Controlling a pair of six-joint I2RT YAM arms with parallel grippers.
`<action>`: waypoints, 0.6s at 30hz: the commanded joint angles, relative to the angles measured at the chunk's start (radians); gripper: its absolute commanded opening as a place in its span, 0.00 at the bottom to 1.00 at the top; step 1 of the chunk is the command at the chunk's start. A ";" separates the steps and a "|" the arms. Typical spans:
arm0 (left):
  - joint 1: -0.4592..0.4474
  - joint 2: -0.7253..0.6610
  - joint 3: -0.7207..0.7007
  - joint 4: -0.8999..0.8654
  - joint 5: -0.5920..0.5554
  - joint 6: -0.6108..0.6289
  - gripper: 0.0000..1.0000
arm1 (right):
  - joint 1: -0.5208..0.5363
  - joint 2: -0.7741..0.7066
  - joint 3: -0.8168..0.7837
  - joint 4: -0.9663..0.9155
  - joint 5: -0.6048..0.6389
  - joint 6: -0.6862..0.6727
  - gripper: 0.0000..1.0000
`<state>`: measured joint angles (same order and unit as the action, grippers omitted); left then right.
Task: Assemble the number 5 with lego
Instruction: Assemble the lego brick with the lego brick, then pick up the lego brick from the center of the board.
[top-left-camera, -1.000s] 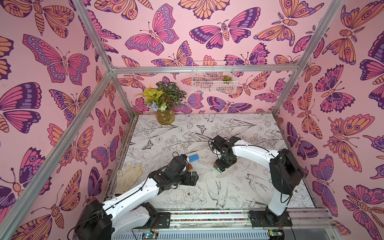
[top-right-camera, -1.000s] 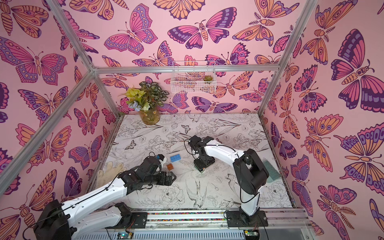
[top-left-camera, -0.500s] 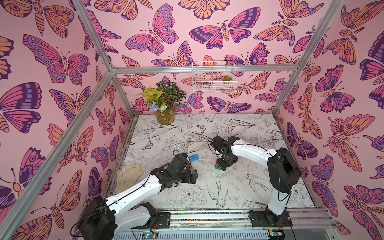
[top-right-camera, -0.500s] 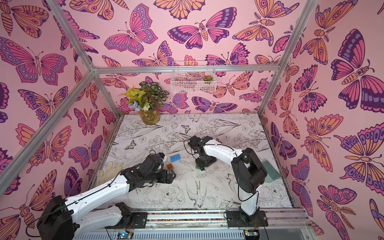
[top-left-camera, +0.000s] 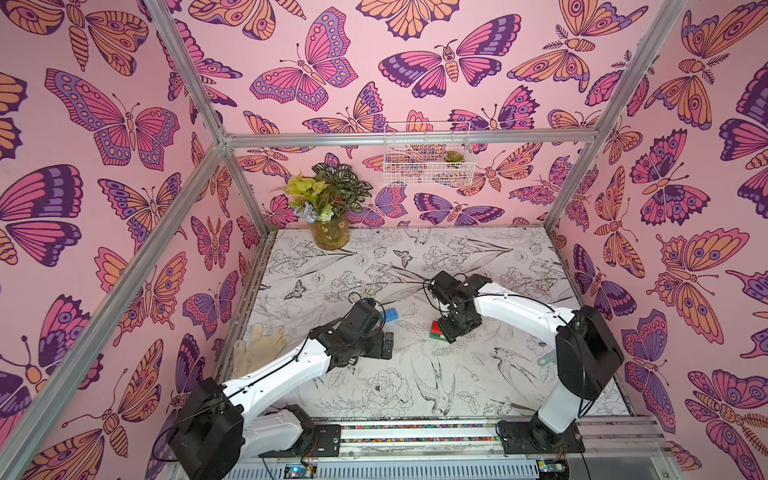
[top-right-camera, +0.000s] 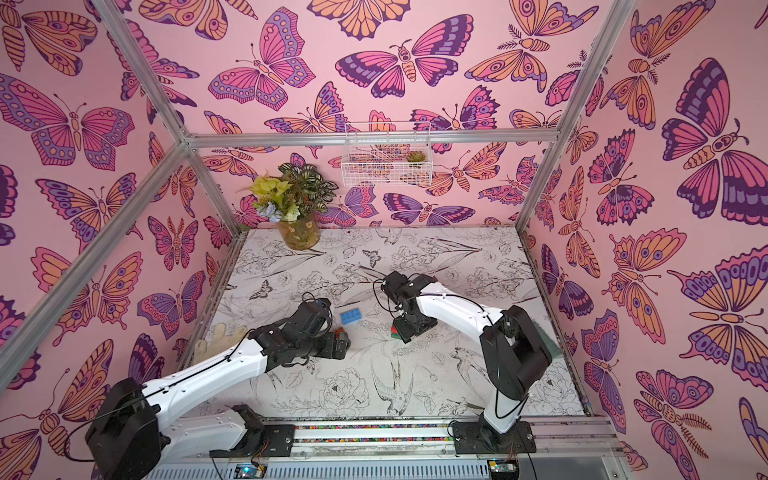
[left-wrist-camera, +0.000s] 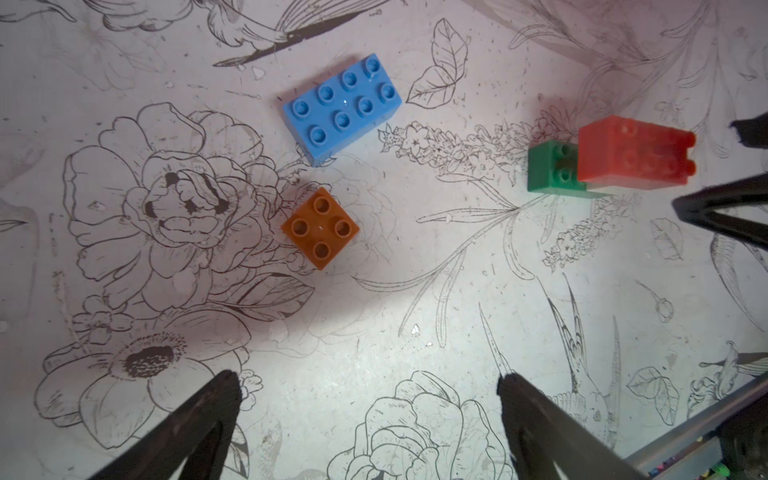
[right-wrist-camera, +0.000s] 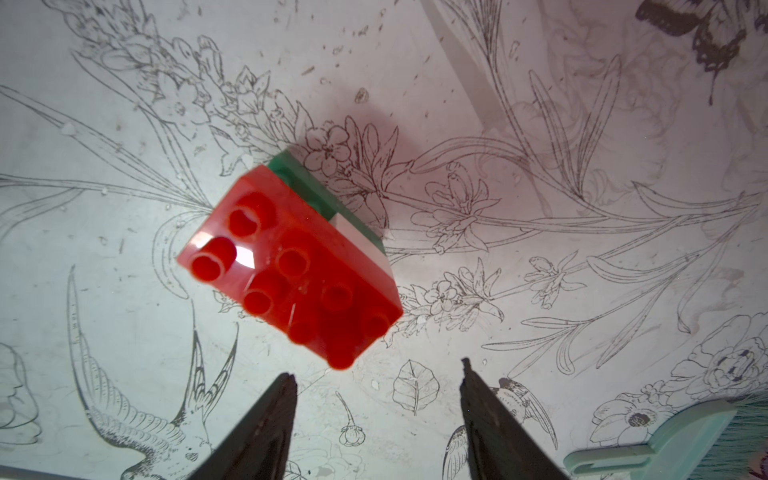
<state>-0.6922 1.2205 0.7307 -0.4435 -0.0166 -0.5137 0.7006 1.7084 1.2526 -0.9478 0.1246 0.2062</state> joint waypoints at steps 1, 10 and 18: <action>0.031 0.042 0.036 -0.030 -0.017 0.050 1.00 | -0.005 -0.022 -0.031 0.019 -0.022 0.036 0.65; 0.099 0.262 0.166 -0.064 -0.024 0.035 0.92 | -0.005 -0.057 -0.088 0.059 -0.028 0.077 0.65; 0.102 0.432 0.291 -0.119 -0.061 0.019 0.86 | -0.006 -0.088 -0.118 0.081 -0.034 0.099 0.65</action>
<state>-0.5957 1.6062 0.9901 -0.5007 -0.0452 -0.4866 0.7006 1.6409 1.1519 -0.8734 0.0994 0.2836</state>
